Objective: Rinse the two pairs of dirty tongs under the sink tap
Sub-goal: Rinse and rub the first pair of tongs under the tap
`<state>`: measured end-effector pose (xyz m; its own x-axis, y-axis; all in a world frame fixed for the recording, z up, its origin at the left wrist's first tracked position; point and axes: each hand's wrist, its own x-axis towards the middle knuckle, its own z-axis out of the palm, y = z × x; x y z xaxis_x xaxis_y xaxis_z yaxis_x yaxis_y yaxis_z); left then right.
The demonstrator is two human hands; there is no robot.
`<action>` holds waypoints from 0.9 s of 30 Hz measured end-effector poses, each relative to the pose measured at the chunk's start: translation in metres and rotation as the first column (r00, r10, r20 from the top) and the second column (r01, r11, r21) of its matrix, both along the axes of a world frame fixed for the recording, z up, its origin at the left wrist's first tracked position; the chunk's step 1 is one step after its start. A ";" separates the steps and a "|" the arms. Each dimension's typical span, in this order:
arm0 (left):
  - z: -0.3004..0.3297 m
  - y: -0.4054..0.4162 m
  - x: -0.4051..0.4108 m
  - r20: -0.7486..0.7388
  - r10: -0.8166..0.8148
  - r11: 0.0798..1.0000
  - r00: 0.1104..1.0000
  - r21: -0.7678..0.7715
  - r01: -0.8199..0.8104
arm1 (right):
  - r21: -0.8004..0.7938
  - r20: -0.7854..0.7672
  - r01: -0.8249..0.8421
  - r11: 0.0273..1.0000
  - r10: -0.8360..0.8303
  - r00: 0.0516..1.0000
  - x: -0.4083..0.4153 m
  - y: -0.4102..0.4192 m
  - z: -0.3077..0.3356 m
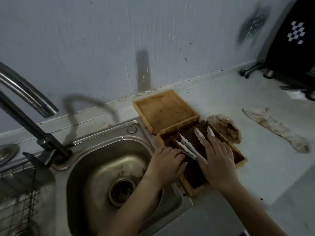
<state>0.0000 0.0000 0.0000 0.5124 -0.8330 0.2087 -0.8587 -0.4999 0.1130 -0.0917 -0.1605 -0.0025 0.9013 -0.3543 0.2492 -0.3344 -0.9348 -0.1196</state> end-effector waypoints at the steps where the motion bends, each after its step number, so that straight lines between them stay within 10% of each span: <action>1: -0.006 -0.003 0.001 -0.026 -0.010 1.000 1.000 -0.005 0.010 | 0.042 -0.082 0.059 0.997 -0.055 0.995 0.001 -0.001 -0.004; 8: -0.028 -0.009 0.006 -0.141 -0.043 0.978 0.989 0.196 0.070 | 0.081 -0.168 0.119 0.990 -0.104 0.980 0.000 -0.003 -0.013; 27: -0.004 0.007 0.004 -0.171 -0.067 0.995 0.983 0.058 0.078 | -0.021 -0.196 0.242 0.970 -0.242 0.950 0.010 0.012 0.006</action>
